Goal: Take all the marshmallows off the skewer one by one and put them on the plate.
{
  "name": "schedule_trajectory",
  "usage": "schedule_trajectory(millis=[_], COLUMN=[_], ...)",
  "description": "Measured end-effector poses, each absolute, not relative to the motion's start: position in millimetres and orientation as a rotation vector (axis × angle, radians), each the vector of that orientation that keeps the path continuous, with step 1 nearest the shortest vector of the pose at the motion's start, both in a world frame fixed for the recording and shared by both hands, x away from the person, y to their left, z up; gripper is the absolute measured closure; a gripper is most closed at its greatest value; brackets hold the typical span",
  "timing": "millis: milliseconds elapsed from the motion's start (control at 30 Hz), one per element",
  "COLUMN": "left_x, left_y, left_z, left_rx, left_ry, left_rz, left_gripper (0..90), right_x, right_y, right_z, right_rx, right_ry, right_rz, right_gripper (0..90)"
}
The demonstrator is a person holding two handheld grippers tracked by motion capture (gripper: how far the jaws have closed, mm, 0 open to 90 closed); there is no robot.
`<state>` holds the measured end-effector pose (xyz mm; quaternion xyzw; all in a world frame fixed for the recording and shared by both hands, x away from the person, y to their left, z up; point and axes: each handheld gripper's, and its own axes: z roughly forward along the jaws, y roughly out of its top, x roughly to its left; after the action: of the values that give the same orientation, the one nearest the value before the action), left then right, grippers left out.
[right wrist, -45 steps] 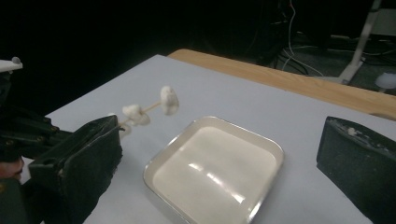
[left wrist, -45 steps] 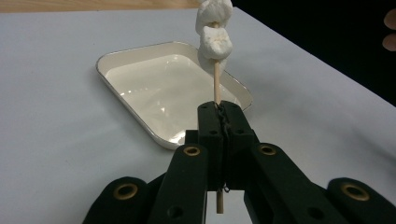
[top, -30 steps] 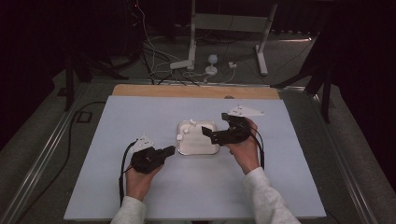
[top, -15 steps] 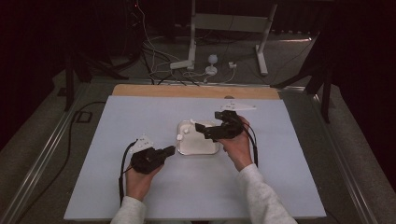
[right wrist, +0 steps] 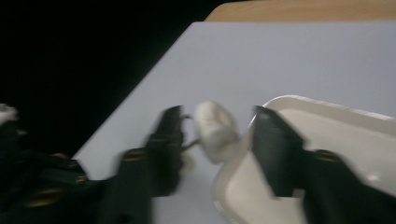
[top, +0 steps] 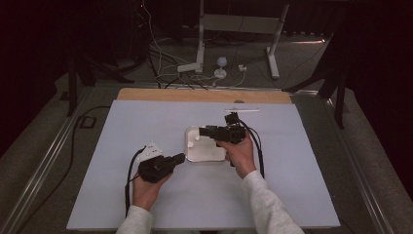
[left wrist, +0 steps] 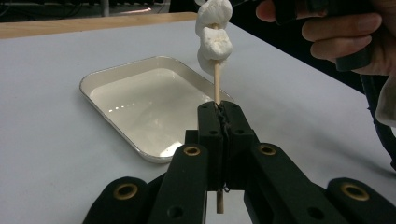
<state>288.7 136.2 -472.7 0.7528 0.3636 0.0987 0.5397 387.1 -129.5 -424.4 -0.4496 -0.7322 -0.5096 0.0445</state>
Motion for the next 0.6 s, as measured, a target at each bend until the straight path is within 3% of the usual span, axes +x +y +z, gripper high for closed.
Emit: schedule_trajectory(millis=[133,600], left_x=[288.4,286.7], left_y=[135.2,132.2], left_z=[-472.9,-468.5], left_rx=[1.806,1.832], left_ry=[0.853,0.854], left_rz=[0.241,0.289], left_gripper=[89.8,90.0], right_x=[386.3,379.5], right_y=[-130.7,-126.8], right_z=[-421.4,-415.0], right_rx=[-1.381,-1.501], right_ry=[-2.215,-2.325], right_rz=[-1.577,-1.645], right_gripper=[73.9,80.3])
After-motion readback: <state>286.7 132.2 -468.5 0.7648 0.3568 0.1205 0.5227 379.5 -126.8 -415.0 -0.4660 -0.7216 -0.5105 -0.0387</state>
